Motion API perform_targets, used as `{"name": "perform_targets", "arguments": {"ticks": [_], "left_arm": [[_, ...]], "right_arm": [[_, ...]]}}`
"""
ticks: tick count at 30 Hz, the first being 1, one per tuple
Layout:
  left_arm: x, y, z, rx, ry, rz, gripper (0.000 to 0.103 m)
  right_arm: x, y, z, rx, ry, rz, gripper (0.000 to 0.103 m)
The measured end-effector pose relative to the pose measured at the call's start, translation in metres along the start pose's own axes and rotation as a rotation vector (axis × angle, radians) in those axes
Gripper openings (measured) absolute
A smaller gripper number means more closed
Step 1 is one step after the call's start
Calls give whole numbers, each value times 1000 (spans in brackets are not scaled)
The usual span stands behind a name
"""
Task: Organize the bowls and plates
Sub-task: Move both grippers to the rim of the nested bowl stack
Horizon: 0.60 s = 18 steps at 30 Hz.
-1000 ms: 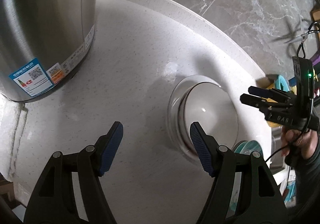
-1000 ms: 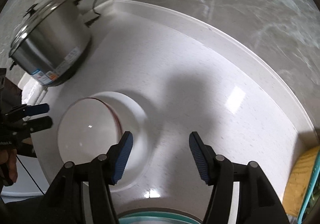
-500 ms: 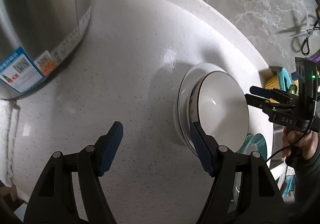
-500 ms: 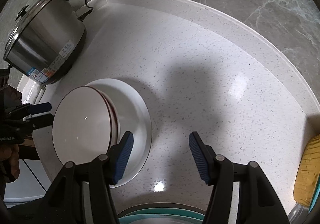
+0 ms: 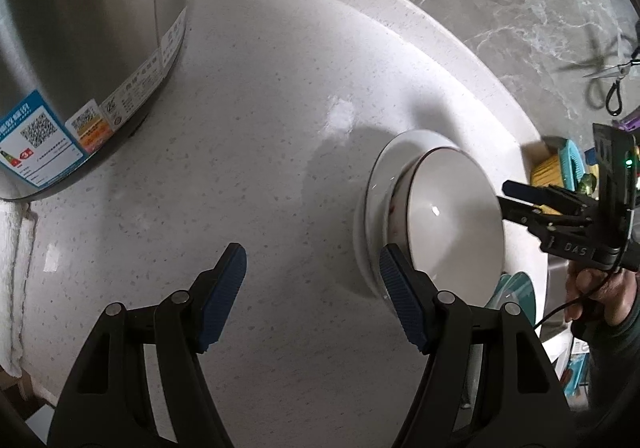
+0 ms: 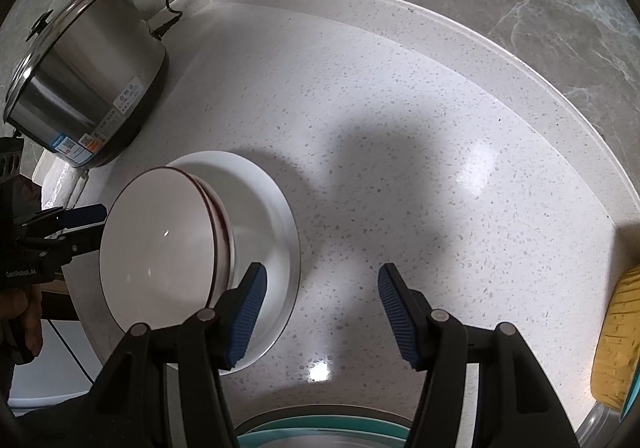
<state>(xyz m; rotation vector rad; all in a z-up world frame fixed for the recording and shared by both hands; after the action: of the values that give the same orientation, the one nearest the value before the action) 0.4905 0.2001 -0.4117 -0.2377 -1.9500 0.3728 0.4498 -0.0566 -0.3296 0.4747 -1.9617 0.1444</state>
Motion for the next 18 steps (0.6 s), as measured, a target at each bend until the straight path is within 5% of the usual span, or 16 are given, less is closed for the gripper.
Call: {"name": "perform_targets", "arguments": {"ticks": [18], "left_arm": [[-17, -1, -5, -45, 43, -43, 72]], "right_arm": [[-3, -3, 0, 4, 8, -7, 62]]}}
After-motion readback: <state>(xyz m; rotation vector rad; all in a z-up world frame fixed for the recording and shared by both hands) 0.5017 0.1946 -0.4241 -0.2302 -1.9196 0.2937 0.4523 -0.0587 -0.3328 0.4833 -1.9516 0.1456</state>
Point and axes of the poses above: each gripper's, at about its wrist camera, not at the fingertips, and x roughly against the way its jaws point, y to its left, z to its underside, the point moved 10 cm from there along -x, roughly the way its jaws point, and after that the axes turned 8 degrees about -y, right-handed, at the moved point
